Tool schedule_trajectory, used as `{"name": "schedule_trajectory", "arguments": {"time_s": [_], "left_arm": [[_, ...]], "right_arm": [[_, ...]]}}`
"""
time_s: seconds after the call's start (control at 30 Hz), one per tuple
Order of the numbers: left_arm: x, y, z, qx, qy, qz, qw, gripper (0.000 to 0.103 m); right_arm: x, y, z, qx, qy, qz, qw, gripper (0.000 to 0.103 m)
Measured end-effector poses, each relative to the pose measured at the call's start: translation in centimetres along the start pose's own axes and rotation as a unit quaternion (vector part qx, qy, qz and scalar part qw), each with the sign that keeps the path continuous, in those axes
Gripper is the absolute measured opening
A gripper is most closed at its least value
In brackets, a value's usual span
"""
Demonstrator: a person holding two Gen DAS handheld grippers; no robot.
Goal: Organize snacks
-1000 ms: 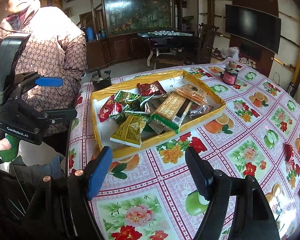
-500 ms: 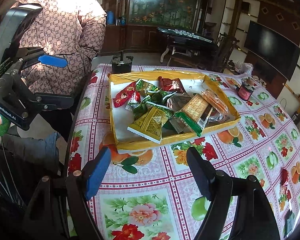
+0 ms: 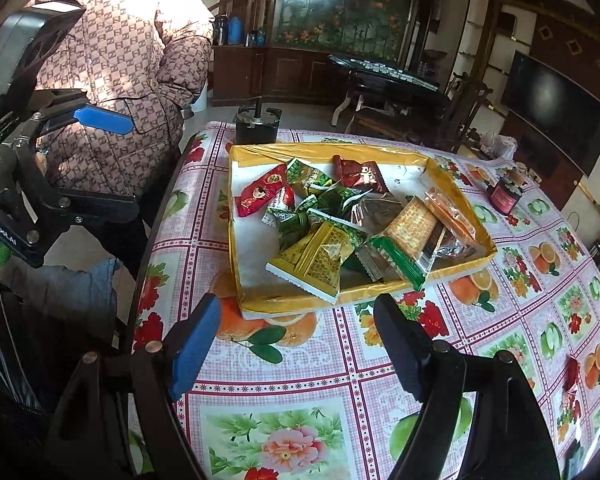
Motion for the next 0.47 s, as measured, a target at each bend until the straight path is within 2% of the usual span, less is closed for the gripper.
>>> {"name": "schedule_trajectory", "arguments": {"time_s": [0.17, 0.33, 0.47], "left_arm": [[-0.2, -0.2, 0.0, -0.001, 0.0, -0.004, 1.0, 0.103], [0.0, -0.7, 0.4, -0.022, -0.024, -0.014, 0.9994, 0.103], [0.3, -1.2, 0.1, -0.017, -0.025, -0.011, 0.9995, 0.103]], "right_arm": [[-0.7, 0.0, -0.3, -0.004, -0.004, -0.009, 1.0, 0.078], [-1.5, 0.1, -0.7, -0.002, -0.003, -0.017, 1.0, 0.079], [-2.1, 0.0, -0.7, -0.009, -0.005, -0.029, 1.0, 0.079]]}}
Point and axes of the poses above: each gripper's, at about its wrist camera, not at the fingertips, and z roughly against the way its jaws point, x to its left, y to its underside, the point moved 8 cm from there along -z, roughly the way its jaws point, and after that the axes turned 7 degrees about y, right-handed, at the moved point
